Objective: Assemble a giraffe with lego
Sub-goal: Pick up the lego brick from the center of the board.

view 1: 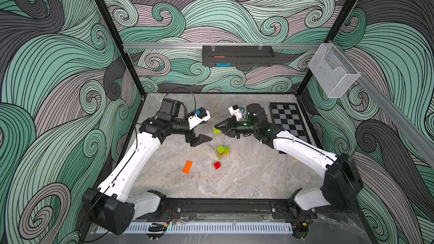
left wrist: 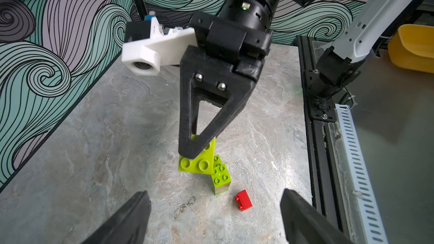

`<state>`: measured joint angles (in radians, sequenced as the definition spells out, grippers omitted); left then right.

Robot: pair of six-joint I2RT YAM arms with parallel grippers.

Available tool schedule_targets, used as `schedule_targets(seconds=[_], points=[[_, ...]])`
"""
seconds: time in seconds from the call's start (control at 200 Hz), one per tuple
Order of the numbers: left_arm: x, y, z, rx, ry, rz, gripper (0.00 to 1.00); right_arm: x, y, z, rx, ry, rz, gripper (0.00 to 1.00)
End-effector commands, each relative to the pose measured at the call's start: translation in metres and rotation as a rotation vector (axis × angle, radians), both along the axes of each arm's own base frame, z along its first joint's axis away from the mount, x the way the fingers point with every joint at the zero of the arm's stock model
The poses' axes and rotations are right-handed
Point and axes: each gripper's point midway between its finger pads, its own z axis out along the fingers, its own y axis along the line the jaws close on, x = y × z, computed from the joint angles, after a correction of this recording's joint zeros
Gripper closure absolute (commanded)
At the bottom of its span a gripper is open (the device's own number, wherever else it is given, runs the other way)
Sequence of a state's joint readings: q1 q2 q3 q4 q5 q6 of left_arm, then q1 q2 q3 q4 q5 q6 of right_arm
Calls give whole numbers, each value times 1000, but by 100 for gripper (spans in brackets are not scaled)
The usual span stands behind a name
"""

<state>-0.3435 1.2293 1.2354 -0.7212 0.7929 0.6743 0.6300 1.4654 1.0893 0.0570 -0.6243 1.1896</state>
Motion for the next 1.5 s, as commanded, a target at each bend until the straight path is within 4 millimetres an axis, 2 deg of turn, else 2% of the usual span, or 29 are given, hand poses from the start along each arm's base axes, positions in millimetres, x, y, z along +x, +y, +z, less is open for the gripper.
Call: schedule_targets(seconds=[0.0, 0.175, 0.29, 0.41, 0.715, 0.806, 0.891, 1.036, 1.221, 1.296, 1.376, 1.426, 1.491], points=[[8, -8, 10, -13, -31, 5, 13, -10, 8, 21, 86, -14, 35, 87], [14, -16, 9, 0, -24, 5, 15, -20, 19, 26, 110, -9, 79, 88], [18, -18, 10, 5, -20, 13, 21, -22, 21, 28, 118, -9, 89, 88], [18, -19, 13, -2, -17, 12, 37, -23, 21, 29, 122, -10, 94, 88], [11, -19, 15, -6, -10, -13, 64, -23, 22, 26, 121, -3, 97, 89], [9, -19, 16, -4, -10, -16, 63, -23, 21, 24, 118, 0, 97, 88], [7, -18, 17, -5, -9, -15, 51, -23, 22, 20, 113, 8, 97, 88], [5, -18, 17, -3, -10, -18, 50, -24, 22, 18, 113, 12, 100, 89], [4, -18, 14, 0, 1, -29, 67, -24, 22, 19, 115, 13, 101, 89], [3, -18, 13, 4, 1, -34, 79, -24, 22, 20, 117, 13, 102, 88], [2, -18, 11, 10, 4, -34, 83, -24, 22, 20, 121, 14, 100, 88], [2, -18, 9, 13, 10, -32, 86, -24, 22, 21, 124, 14, 102, 85], [2, -17, 7, 16, 18, -24, 87, -23, 19, 23, 126, 10, 103, 68]])
